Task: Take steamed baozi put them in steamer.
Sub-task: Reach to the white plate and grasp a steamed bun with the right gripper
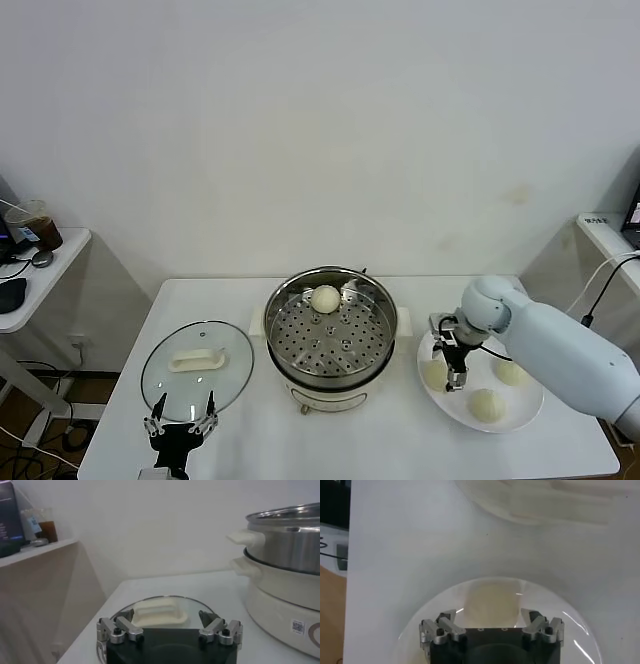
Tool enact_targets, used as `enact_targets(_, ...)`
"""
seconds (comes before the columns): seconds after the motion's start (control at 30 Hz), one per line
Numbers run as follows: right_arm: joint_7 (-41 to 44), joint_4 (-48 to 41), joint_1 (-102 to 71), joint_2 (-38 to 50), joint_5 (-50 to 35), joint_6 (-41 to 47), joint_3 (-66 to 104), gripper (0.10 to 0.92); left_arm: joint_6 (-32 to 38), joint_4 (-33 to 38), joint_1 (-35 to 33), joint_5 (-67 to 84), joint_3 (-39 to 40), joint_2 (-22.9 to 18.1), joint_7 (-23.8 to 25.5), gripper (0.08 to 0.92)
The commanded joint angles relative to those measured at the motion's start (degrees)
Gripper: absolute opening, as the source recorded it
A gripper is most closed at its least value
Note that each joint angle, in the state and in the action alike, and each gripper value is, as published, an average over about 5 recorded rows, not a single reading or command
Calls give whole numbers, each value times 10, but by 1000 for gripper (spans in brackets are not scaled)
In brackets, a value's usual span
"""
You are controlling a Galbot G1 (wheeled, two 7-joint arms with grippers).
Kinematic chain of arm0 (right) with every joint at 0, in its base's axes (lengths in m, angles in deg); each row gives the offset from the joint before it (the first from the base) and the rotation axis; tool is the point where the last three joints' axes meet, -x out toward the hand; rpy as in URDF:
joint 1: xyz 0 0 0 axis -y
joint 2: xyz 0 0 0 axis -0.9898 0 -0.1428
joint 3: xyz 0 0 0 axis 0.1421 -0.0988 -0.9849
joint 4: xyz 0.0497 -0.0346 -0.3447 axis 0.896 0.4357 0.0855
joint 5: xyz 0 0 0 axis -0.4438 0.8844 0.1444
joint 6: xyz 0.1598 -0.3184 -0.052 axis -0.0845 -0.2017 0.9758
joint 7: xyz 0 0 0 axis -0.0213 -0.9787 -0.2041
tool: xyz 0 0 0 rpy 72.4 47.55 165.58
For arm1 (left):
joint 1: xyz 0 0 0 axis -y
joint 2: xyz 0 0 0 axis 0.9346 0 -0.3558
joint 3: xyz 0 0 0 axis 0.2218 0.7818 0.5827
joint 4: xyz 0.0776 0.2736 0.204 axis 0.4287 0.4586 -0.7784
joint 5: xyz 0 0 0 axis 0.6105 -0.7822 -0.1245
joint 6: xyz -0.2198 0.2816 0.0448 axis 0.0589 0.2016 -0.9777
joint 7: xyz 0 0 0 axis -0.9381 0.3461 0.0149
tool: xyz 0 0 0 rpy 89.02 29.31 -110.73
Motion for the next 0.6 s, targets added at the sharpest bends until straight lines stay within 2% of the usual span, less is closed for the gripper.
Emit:
enact_targets(0.03,-2,-6,-3,-5,6,0,1,823,0,0,0,0,0,0,0,823)
enact_targets(0.3,-1,-8,-4,-4,4,4,4,798,0,-1,1,0,1,-1,0,823)
enact_targets(0.4,-1,-9,-5,-2,2,6,5,741,0,-2,1,0,1,-1,0,823)
enact_targets(0.6,3,2,5,17,-8,9,9,567,0,-2,2,-1,2,-2,0,823)
